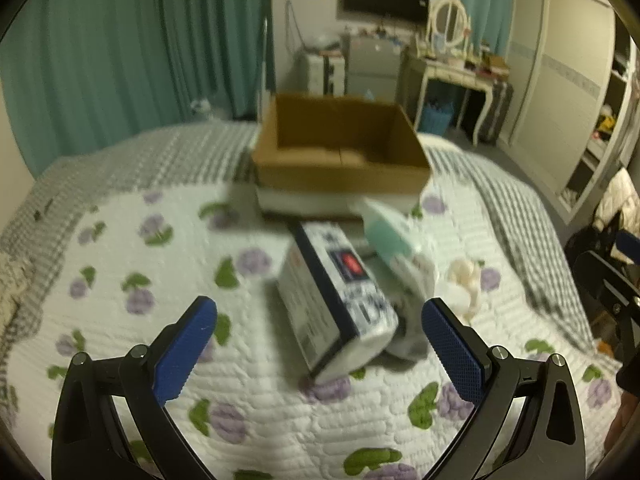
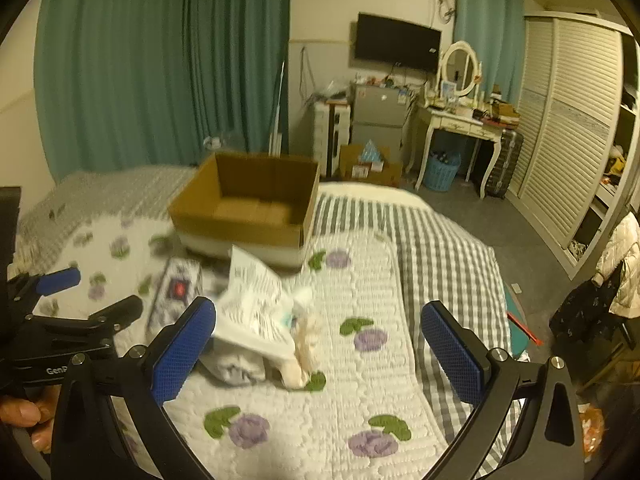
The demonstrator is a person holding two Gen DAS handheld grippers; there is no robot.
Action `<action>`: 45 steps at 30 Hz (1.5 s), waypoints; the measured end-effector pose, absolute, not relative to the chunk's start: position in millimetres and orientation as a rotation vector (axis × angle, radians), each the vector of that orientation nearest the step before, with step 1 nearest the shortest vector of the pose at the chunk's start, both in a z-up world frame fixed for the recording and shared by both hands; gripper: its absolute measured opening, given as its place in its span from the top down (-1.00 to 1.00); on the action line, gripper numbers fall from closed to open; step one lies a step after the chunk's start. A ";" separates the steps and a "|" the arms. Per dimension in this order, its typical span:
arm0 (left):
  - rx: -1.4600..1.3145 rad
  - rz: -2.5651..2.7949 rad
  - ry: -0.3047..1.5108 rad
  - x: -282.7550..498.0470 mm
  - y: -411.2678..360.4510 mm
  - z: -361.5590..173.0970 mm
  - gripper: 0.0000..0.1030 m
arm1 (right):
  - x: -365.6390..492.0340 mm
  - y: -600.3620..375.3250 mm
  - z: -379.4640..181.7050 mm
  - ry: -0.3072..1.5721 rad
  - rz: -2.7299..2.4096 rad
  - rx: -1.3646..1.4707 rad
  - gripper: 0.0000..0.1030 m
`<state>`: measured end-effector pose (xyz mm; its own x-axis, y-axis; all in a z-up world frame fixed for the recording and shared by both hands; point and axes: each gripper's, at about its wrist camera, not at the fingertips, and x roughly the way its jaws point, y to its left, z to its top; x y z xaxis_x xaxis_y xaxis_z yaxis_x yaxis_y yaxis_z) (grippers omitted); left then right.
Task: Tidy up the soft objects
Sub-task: 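Grasp the floral tissue pack with the left tool while the right tool grasps the white plastic bag, then carry the tissue pack and plastic bag into the cardboard box with both tools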
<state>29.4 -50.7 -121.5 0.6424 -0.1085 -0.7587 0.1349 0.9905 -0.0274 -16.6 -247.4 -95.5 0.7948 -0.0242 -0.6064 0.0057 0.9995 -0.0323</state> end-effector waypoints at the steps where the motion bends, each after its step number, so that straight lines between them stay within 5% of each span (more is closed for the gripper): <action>1: 0.035 -0.141 0.872 30.3 -53.0 -125.4 -1.00 | -14.9 -247.6 -101.9 0.666 -0.009 -0.037 -1.00; 14: 0.051 -0.058 0.919 56.7 -48.3 -183.0 -0.96 | 12.2 -227.5 -160.8 0.787 0.115 -0.137 -1.00; 20: 0.009 -0.062 0.926 73.3 -28.1 -188.4 -0.09 | 35.8 -206.1 -180.8 0.809 0.171 -0.163 -1.00; 28: 0.012 -0.112 0.878 72.5 -19.3 -178.8 0.10 | 66.4 -183.9 -199.6 0.816 0.213 -0.158 -1.00; 31: 0.010 -0.107 0.868 72.9 -12.9 -175.3 0.11 | 72.8 -184.5 -202.9 0.832 0.207 -0.133 -0.53; 33: 0.007 -0.102 0.863 73.7 -7.7 -172.8 0.11 | 78.2 -186.5 -207.2 0.868 0.196 -0.114 0.43; 45: 0.013 -0.090 0.768 49.3 3.5 -131.5 0.11 | 41.8 -181.2 -162.8 0.740 0.206 -0.069 0.69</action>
